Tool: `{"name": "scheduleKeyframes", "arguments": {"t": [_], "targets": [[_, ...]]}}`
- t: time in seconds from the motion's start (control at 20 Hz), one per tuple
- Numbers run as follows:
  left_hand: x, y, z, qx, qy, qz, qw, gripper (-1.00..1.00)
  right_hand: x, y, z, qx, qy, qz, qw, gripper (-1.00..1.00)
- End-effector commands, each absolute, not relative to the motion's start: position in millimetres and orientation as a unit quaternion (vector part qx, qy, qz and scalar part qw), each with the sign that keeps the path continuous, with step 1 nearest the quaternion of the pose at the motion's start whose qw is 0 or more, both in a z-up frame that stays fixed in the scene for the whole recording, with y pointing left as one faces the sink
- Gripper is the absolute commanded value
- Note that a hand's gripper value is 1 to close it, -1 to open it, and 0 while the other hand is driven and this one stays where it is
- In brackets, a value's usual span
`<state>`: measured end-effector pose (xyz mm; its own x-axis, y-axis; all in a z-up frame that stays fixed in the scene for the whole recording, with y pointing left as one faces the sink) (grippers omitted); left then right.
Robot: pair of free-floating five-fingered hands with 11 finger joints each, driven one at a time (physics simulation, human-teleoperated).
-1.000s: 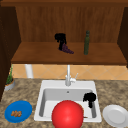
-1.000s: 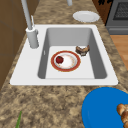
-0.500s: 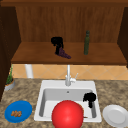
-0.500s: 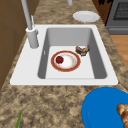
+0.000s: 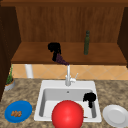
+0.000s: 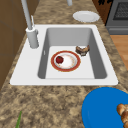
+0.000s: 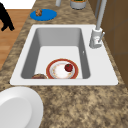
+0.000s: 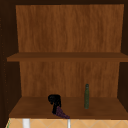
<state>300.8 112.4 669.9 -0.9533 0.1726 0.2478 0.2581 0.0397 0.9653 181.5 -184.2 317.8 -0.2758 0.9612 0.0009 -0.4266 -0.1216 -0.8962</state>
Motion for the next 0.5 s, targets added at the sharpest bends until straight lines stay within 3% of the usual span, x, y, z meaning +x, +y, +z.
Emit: {"name": "scheduleKeyframes", "arguments": {"t": [0.0, 0.45], "targets": [[269.8, 116.9, 664.6, -0.159, -0.711, -0.684, 0.020, 1.00, 181.5, -184.2, 317.8, -0.317, -0.422, 0.678, 0.511, 0.00], [210.8, 124.5, 644.4, -0.167, -0.709, -0.685, 0.018, 1.00, 181.5, -184.2, 317.8, -0.317, -0.422, 0.678, 0.511, 0.00]]}}
